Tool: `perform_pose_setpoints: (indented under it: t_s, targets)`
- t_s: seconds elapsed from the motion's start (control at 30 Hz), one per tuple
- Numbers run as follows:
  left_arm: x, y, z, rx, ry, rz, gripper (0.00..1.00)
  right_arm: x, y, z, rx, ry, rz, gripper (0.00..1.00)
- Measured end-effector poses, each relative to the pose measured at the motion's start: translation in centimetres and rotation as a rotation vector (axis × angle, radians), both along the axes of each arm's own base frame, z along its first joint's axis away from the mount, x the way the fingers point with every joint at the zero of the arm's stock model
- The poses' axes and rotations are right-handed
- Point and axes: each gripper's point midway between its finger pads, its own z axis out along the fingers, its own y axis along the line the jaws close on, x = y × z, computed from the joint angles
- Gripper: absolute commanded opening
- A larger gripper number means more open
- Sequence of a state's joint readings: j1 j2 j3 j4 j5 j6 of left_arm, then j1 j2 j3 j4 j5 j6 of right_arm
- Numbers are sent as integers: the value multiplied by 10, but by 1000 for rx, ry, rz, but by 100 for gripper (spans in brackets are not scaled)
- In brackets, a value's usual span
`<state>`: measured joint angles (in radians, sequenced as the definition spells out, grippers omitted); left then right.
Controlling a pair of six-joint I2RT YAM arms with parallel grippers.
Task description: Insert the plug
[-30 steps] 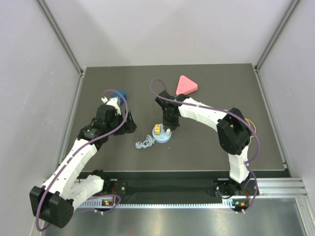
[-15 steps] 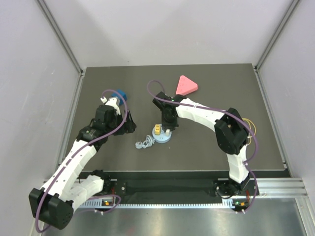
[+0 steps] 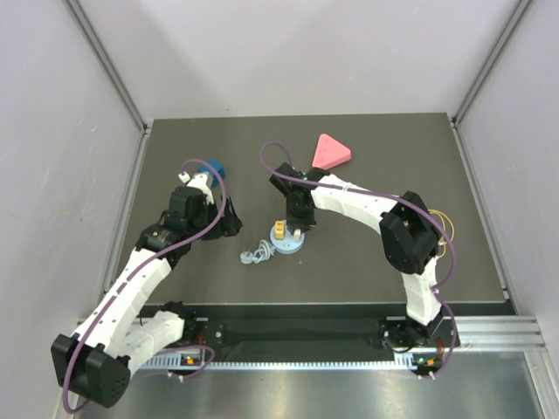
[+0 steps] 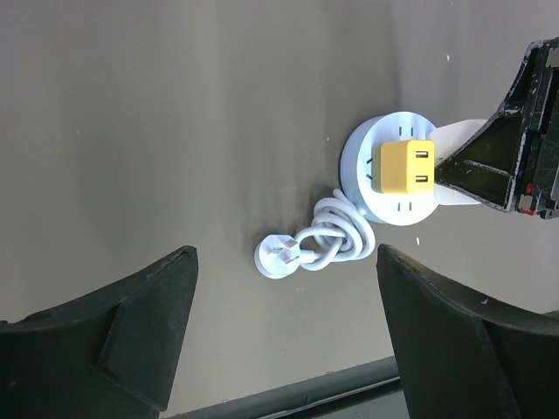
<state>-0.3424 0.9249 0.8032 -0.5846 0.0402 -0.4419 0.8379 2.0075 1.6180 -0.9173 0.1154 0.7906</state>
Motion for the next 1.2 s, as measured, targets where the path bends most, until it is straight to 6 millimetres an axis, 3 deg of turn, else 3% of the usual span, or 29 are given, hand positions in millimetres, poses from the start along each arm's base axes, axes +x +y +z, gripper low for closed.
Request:
perform_pose_setpoints:
  t_s: [1.2]
  targets:
    - [-3,-2,8,-22,-25,-15,88,-1,0,-5,-22,-7,-43,0]
